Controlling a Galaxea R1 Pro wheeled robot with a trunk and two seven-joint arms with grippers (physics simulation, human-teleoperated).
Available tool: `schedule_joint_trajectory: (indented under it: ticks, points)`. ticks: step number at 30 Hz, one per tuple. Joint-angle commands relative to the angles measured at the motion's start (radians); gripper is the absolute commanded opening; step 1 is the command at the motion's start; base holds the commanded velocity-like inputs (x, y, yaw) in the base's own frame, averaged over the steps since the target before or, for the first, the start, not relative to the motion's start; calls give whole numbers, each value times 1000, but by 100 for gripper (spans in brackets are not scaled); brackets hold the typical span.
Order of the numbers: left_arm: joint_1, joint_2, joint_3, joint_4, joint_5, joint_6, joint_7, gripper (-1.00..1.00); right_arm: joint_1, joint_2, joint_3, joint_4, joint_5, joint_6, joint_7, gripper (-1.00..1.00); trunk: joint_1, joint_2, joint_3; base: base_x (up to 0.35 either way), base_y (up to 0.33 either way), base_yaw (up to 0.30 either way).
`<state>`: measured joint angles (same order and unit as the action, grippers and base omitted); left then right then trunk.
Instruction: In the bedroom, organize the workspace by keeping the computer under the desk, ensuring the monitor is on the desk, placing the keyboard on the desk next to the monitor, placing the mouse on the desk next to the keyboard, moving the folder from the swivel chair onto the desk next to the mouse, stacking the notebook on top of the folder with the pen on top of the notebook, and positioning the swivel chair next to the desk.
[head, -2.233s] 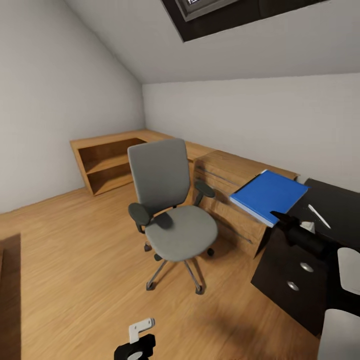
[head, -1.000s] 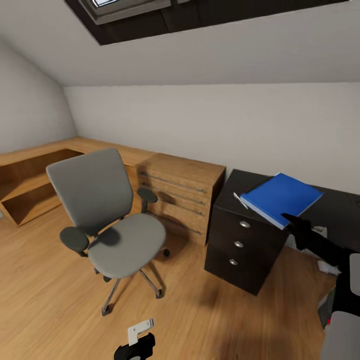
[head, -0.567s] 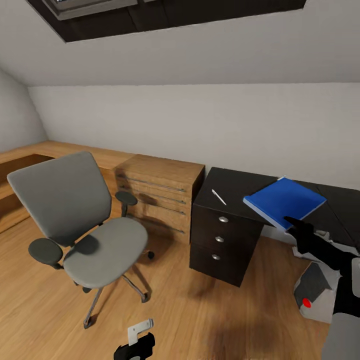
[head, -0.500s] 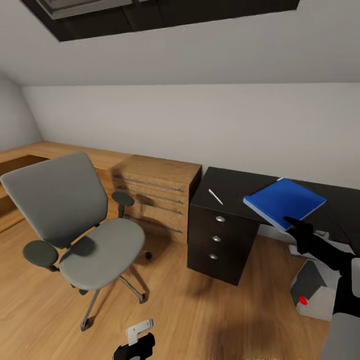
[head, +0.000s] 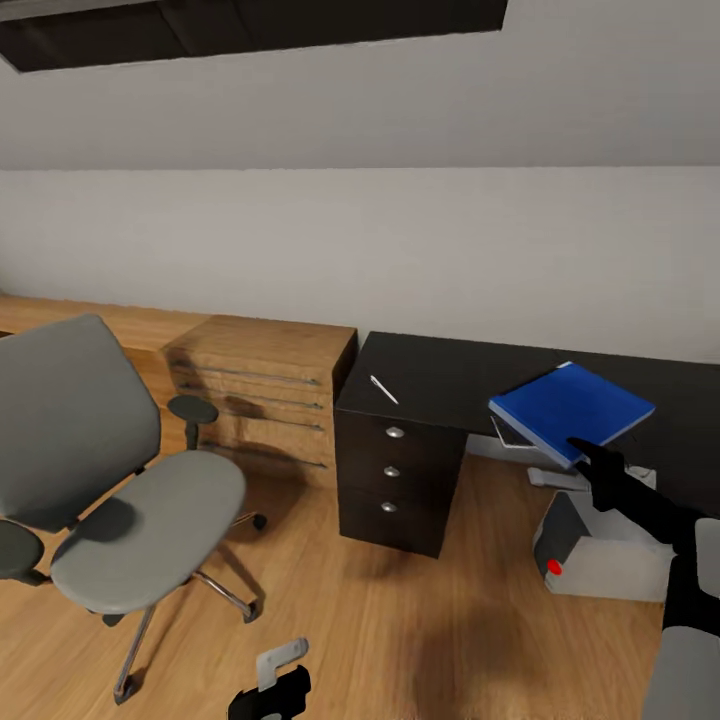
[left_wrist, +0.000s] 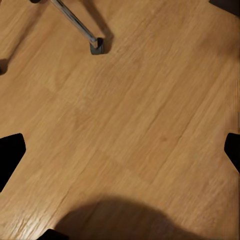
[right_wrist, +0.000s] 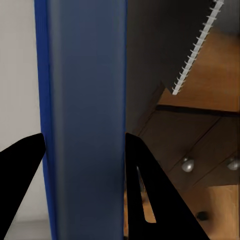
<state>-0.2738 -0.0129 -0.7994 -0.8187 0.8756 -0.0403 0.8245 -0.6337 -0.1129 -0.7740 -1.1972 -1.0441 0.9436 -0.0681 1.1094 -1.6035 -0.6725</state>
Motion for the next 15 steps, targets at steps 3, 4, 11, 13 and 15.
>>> schedule_joint_trajectory:
  ticks: [3, 4, 11, 13, 15]
  points:
    - [-1, 1, -4, -1, 7, -4, 5, 100, -1, 1, 0, 3, -10, 1, -7, -100, 0, -1, -1, 0, 0, -300]
    - [-2, 1, -4, -1, 7, -4, 5, 100, -1, 1, 0, 4, -10, 1, -7, -100, 0, -1, -1, 0, 0, -300]
    - [-2, 1, -4, -1, 4, -6, 7, 100, -1, 1, 4, 7, -3, -11, -7, -100, 0, -1, 0, 0, 0, -294]
    - [-1, 1, -4, -2, 4, -6, 7, 100, -1, 1, 3, 7, -1, -15, -7, -100, 0, -1, 0, 14, 0, -175]
    - [-2, 1, -4, -2, 4, -6, 7, 100, -1, 1, 3, 7, 0, -18, -7, -100, 0, -1, 0, 117, 0, -90]
